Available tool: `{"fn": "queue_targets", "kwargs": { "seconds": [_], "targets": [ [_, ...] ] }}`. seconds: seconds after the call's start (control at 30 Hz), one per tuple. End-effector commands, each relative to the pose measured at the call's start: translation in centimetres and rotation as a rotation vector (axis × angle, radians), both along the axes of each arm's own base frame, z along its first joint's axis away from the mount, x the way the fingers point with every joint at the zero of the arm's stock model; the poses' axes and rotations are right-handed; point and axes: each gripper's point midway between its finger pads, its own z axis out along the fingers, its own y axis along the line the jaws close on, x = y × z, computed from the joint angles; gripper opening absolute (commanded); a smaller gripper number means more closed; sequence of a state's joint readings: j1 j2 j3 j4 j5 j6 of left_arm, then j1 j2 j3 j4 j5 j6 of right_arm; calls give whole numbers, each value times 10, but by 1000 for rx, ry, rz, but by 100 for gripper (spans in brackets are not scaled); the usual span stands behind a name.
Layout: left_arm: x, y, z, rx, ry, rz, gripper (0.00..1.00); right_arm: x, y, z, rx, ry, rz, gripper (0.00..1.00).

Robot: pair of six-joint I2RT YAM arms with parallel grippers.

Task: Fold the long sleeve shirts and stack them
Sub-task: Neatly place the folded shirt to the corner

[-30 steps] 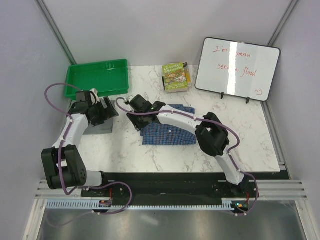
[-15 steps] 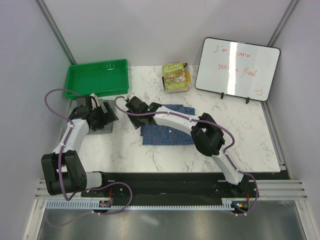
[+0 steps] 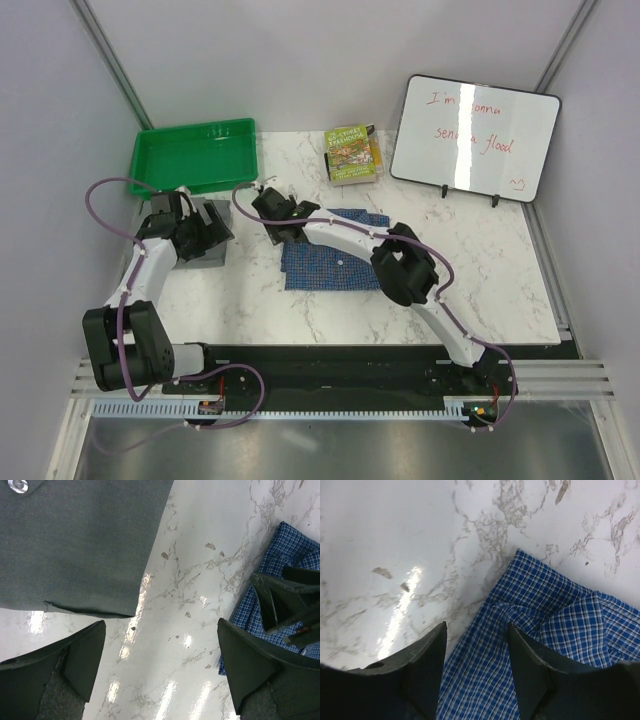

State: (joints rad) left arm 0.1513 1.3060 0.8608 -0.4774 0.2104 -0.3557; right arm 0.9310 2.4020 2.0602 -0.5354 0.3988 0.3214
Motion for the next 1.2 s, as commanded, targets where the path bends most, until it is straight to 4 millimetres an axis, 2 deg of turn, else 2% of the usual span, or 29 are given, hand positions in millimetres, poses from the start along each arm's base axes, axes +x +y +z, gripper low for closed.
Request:
{"fn": "queue_targets", "kwargs": {
  "seconds": [0.0,0.1,0.17,0.2,0.23,0.3,0.33,0.37,0.4,0.43,0.47,0.5,0.53,0.6,0.63,0.73,0.77,0.8,0.83,0.93,1.0,1.17],
  "targets": [
    [5,4,6,-5,-31,45,99,16,-10,-18,-11,4,-64,59],
    [0,1,2,-21,-13,37,99,14,-19,-36,-23,46,-77,58],
    [-4,-6,0,-49,-4,16,99,14,-28,-51,-23,92,-93,50],
    [-7,-10,-3,-66,4,1,99,14,-30,-53,-17,107,-94,45],
    [-10,-14,-4,-82,4,-13,99,9,-29,-60,-3,149,-76,32],
    [-17,-29,-6,-150,5,-79,98,12,-37,-55,26,174,-87,17],
    [-19,-35,-5,-176,-6,-108,98,12,-32,-46,67,191,-66,8],
    [-24,-49,-8,-238,-14,-158,97,17,-35,-40,88,199,-71,2],
    [-26,-56,-8,-274,-27,-191,96,18,-36,-36,111,208,-78,0],
    [-29,-64,-8,-312,-35,-231,96,18,-31,-24,156,219,-57,0],
    [-33,-78,-7,-381,-60,-297,96,23,-33,-17,179,218,-64,0],
    [-33,-83,-9,-409,-62,-302,95,23,-35,-14,199,230,-73,0],
    [-34,-89,-10,-425,-65,-316,94,21,-26,0,261,240,-41,0],
    [-28,-100,-14,-447,-102,-345,93,22,-31,5,305,262,-58,0],
    [-26,-109,-14,-451,-113,-373,94,25,-30,14,329,249,-55,0],
    [-12,-127,-14,-503,-155,-410,95,19,-29,23,367,270,-40,0],
    [-10,-133,-24,-537,-122,-399,95,16,-28,24,376,279,-40,0],
    [1,-134,-20,-535,-171,-410,96,15,-30,22,377,285,-44,0],
    [-2,-152,-20,-547,-164,-460,96,13,-30,24,386,292,-45,0],
    [8,-170,-28,-555,-184,-495,97,10,-31,27,399,299,-50,0],
    [10,-176,-40,-583,-156,-480,98,9,-31,30,405,299,-49,0],
    [11,-193,-48,-693,-165,-479,99,8,-34,35,412,298,-48,0]
  ]
}}
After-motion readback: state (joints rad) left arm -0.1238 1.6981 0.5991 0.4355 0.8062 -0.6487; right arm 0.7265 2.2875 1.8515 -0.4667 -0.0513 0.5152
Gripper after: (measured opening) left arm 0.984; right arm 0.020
